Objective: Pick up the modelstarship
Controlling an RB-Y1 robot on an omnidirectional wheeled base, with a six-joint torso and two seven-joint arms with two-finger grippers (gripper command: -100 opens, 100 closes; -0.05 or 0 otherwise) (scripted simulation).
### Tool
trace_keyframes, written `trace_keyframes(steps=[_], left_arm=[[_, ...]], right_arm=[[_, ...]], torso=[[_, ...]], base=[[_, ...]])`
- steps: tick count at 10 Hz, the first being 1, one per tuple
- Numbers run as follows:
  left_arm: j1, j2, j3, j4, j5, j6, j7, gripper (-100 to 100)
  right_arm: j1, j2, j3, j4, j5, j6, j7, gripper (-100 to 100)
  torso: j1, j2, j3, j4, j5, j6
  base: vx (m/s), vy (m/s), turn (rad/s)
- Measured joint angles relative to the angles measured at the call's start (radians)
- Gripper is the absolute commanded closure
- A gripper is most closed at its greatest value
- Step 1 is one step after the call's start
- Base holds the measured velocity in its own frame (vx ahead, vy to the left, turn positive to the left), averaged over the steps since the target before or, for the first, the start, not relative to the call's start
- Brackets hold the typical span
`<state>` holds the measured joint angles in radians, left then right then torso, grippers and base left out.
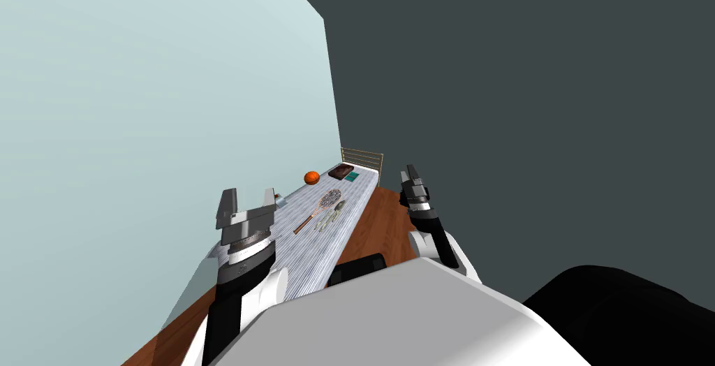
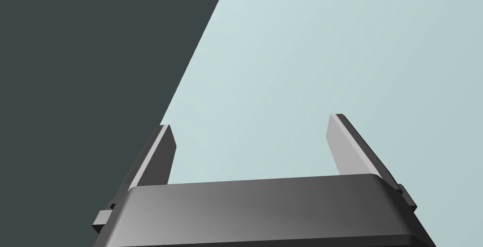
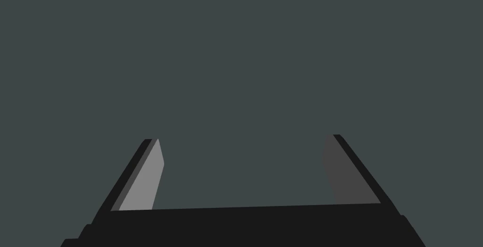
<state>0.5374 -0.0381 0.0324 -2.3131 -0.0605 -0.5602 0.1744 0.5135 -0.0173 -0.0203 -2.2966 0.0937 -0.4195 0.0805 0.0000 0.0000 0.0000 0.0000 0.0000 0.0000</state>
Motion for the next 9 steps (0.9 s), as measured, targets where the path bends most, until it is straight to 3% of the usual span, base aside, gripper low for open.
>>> trace_keyframes(steps=[5,9], left_arm=[[-0.035,0.08,0.004,0.116,0.001,0.043,0.003,-100],[-0.078,0.121,0.016,0.229,0.004,0.095,0.011,-100]], right_arm=[[0.0,0.0,0.0,0.0,0.0,0.0,0.0,0],[0.0,0.0,0.0,0.0,0.0,0.0,0.0,0]], torso=[[-0.005,-0.003,-0.002,-0.001,-0.001,0.0],[-0.004,-0.004,-0.002,-0.001,-0.001,0.0]], base=[[0.045,-0.071,-0.019],[0.062,-0.075,-0.022]])
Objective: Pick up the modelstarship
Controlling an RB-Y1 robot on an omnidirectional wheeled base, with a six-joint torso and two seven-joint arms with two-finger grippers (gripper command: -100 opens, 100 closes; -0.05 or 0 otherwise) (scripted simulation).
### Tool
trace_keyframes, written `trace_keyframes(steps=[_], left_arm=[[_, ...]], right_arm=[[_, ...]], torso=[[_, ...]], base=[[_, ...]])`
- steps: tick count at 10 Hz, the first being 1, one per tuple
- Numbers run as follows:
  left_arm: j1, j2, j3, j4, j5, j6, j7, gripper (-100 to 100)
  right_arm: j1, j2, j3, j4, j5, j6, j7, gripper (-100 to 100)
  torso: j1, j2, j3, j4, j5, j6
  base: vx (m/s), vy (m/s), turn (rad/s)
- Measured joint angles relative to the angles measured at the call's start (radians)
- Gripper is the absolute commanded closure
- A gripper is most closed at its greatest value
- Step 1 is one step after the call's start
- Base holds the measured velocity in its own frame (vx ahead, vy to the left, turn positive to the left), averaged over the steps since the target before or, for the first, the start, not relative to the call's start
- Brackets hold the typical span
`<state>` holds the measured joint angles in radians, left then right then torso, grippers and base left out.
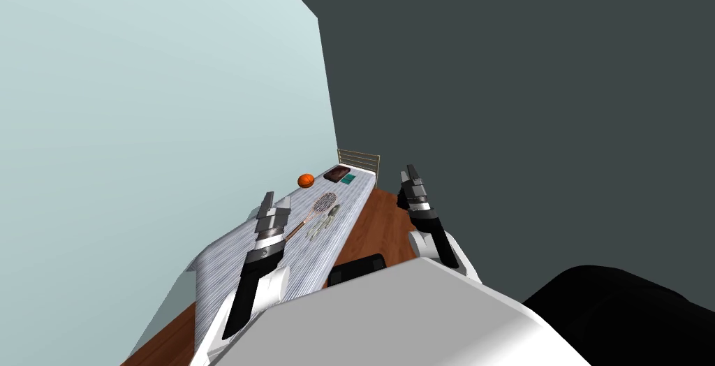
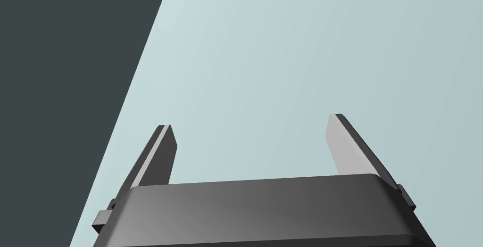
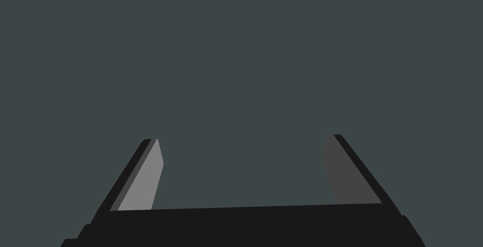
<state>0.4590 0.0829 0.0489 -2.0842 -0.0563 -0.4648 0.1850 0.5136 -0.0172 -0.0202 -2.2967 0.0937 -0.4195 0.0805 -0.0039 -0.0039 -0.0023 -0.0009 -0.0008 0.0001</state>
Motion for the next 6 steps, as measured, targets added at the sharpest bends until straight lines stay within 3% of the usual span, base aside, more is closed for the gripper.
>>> trace_keyframes(steps=[6], left_arm=[[-0.051,0.029,0.017,0.149,0.005,0.075,0.015,-100]], right_arm=[[0.0,0.0,0.0,0.0,0.0,0.0,0.0,0]], torso=[[0.001,0.001,0.001,0.0,0.0,0.0]], base=[[0.049,-0.059,-0.016]])
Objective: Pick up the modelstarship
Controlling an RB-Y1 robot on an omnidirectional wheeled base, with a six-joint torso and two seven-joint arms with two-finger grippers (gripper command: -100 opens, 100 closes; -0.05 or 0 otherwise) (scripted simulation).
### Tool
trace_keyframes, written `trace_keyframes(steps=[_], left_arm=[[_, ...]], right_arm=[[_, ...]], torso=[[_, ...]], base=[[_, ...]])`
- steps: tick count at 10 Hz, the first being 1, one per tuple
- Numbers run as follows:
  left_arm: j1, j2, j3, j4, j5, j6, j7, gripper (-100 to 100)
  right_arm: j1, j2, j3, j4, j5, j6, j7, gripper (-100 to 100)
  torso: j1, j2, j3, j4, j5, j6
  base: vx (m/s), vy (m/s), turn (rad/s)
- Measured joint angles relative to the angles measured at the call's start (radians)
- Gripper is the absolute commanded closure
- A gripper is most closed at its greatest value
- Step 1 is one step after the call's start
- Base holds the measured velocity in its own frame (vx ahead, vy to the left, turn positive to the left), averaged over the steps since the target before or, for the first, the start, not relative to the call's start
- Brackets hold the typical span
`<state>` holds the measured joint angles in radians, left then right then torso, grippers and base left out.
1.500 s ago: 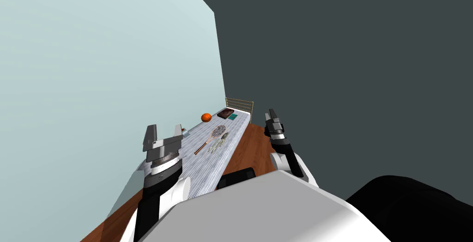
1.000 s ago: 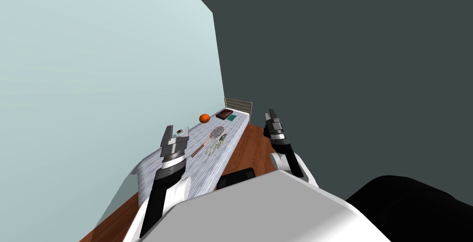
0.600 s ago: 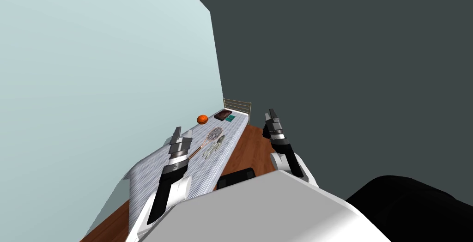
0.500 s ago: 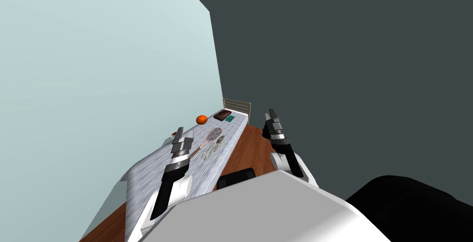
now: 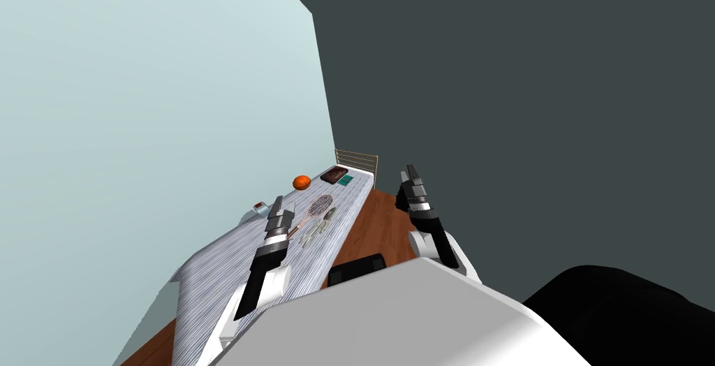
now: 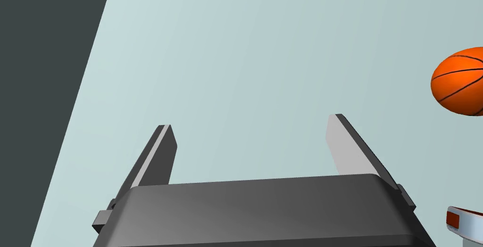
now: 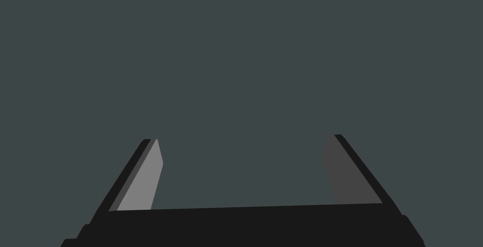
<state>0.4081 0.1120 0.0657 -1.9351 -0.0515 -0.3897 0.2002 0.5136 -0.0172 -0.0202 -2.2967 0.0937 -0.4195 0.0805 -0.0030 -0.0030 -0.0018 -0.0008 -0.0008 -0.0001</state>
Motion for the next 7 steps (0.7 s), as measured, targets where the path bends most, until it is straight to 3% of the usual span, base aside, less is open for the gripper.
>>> trace_keyframes(steps=[7], left_arm=[[-0.067,0.02,0.026,0.207,0.006,0.071,0.019,-100]], right_arm=[[0.0,0.0,0.0,0.0,0.0,0.0,0.0,0]], torso=[[-0.002,-0.001,0.0,0.0,0.0,0.0]], base=[[0.051,-0.062,-0.016]])
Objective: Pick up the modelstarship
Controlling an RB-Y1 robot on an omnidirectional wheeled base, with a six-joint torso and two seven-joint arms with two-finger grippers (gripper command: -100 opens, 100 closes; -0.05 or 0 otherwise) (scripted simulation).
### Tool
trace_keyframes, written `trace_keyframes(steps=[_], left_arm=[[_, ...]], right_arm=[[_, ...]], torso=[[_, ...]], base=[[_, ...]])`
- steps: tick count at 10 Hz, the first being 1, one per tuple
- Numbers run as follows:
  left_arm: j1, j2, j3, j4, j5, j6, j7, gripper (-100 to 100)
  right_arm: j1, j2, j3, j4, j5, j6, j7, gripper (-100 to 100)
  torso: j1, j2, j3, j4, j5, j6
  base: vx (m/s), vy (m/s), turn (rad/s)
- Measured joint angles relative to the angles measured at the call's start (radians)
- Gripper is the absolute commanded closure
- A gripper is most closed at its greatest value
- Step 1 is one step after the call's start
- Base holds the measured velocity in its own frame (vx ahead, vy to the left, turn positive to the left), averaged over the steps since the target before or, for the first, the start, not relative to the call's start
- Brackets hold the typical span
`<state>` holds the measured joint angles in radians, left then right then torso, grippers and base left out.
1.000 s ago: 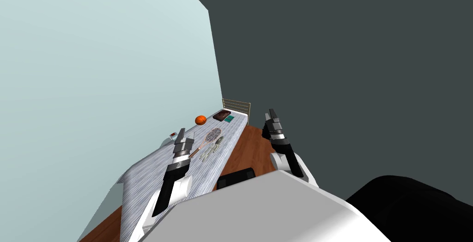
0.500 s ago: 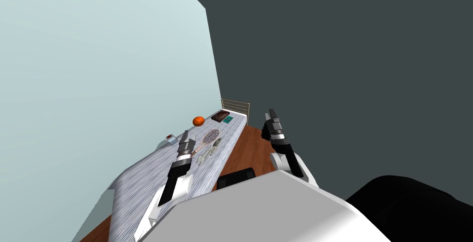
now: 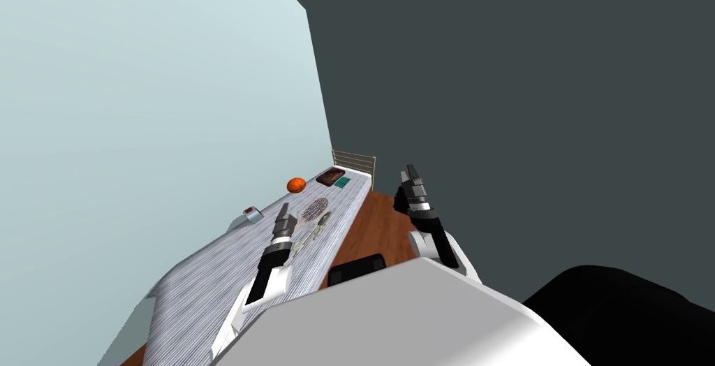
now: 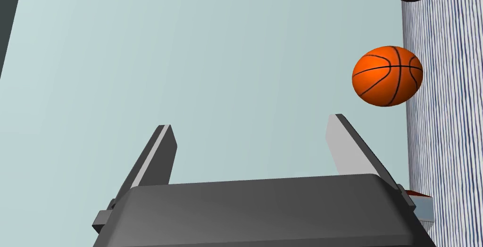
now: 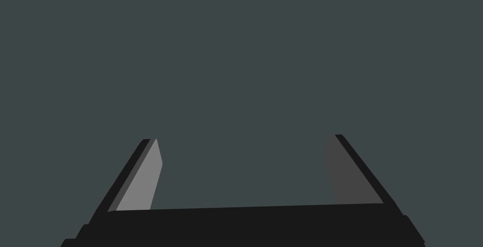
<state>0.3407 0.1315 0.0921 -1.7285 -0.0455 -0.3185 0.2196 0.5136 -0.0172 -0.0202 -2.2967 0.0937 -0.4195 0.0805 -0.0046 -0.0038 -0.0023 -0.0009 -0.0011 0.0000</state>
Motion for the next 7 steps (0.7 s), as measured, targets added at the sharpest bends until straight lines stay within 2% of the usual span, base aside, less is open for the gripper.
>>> trace_keyframes(steps=[3,4,7], left_arm=[[-0.023,-0.001,0.009,0.092,0.0,0.027,0.005,-100],[-0.035,0.018,0.02,0.115,0.008,0.047,0.019,-100],[-0.071,0.019,0.036,0.235,0.009,0.065,0.029,-100]], right_arm=[[0.0,0.0,0.0,0.0,0.0,0.0,0.0,0],[0.0,0.0,0.0,0.0,0.0,0.0,0.0,0],[0.0,0.0,0.0,0.0,0.0,0.0,0.0,0]], torso=[[0.001,0.001,0.0,0.0,0.0,0.0],[0.001,0.0,0.0,0.0,0.0,0.0],[0.001,0.001,0.001,0.0,0.0,0.0]], base=[[0.059,-0.066,-0.019],[0.051,-0.061,-0.011],[0.047,-0.067,-0.025]])
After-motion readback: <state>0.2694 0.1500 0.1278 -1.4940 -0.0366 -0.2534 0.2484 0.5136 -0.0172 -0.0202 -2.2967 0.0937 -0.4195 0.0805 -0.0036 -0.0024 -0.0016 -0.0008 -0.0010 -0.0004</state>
